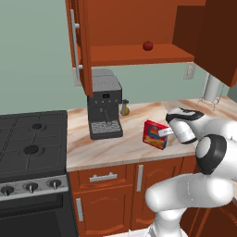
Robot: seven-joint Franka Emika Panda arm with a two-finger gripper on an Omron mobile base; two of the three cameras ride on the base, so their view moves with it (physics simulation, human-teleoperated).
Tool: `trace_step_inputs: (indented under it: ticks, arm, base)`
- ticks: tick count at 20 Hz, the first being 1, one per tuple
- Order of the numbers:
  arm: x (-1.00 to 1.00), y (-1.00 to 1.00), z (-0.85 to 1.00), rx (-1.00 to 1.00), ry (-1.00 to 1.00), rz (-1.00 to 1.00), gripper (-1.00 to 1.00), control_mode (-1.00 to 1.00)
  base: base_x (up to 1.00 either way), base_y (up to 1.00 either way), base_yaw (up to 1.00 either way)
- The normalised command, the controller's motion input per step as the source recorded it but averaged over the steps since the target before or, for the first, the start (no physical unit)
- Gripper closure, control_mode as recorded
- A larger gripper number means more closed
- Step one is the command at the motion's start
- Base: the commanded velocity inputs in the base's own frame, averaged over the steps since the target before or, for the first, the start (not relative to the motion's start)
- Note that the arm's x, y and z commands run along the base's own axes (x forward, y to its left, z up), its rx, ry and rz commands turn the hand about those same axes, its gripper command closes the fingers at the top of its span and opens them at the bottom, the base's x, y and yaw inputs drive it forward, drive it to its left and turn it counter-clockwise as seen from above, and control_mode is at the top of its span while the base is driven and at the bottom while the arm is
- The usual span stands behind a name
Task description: Pick the cereal and boxed food from the counter and place them in the cabinets closest to them.
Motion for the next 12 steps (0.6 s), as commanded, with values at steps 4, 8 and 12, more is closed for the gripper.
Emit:
trace_step_inputs:
  ticks: [4, 8, 12]
  arm:
    - [0.12, 0.06, -0.07, 0.00, 0.00, 0.00, -1.00, -1.00]
    - [0.05, 0.04, -0.04, 0.00, 0.00, 0.00, 1.00, -1.00]
    - [0.00, 0.00, 0.00, 0.00, 0.00, 0.00, 1.00, -1.00]
  base:
    - [0.00, 0.00, 0.00]
    - [0.00, 0.00, 0.00]
    - [0.00, 0.00, 0.00]
